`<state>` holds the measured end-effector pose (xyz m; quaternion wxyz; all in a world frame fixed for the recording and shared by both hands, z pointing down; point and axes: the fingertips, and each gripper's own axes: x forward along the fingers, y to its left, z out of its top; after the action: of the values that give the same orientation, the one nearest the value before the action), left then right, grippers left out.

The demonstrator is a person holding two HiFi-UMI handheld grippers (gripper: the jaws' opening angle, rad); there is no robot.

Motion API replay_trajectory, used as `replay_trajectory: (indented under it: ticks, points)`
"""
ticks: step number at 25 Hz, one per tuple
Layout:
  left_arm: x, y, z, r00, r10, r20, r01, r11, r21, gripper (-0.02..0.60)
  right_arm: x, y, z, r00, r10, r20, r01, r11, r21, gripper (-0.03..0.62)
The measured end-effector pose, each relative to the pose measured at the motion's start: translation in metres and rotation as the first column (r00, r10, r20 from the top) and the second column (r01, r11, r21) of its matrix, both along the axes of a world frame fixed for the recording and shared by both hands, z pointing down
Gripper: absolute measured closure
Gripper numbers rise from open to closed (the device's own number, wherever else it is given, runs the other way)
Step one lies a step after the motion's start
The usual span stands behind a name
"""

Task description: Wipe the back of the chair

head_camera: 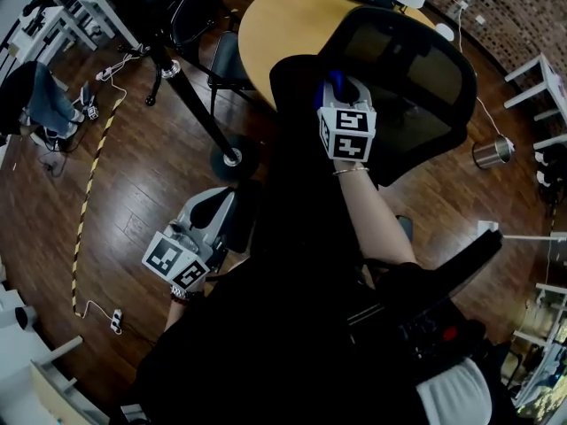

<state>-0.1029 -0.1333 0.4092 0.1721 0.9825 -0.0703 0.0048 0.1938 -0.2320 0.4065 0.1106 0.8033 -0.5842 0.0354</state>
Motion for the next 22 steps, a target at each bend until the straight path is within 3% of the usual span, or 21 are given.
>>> replay_trajectory:
  ticks: [6, 9, 11, 16, 22]
  points:
    - [-0.007, 0.006, -0.005, 1.000, -0.021, 0.000, 0.021, 1.000, 0.011, 0.575, -0.031, -0.018, 0.004, 0.994, -0.107, 0.013, 0.107, 0.994, -0.015, 0.554]
    - [-0.005, 0.016, -0.006, 1.000, -0.012, 0.004, 0.012, 1.000, 0.013, 0.575, -0.065, -0.027, -0.002, 0.963, -0.270, -0.008, 0.270, 0.963, 0.000, 0.554]
    - [0.000, 0.025, -0.007, 1.000, 0.000, 0.004, 0.000, 1.000, 0.015, 0.575, -0.077, -0.019, -0.012, 0.952, -0.305, -0.017, 0.305, 0.952, 0.030, 0.554]
    - [0.031, 0.047, -0.007, 0.998, 0.070, -0.008, -0.069, 0.997, 0.017, 0.575, -0.036, 0.045, -0.014, 0.972, -0.234, -0.017, 0.235, 0.971, 0.043, 0.554]
    - [0.085, 0.093, -0.015, 0.985, 0.170, -0.020, -0.169, 0.985, 0.035, 0.575, 0.081, 0.185, 0.030, 0.999, -0.033, 0.030, 0.035, 0.998, -0.058, 0.554]
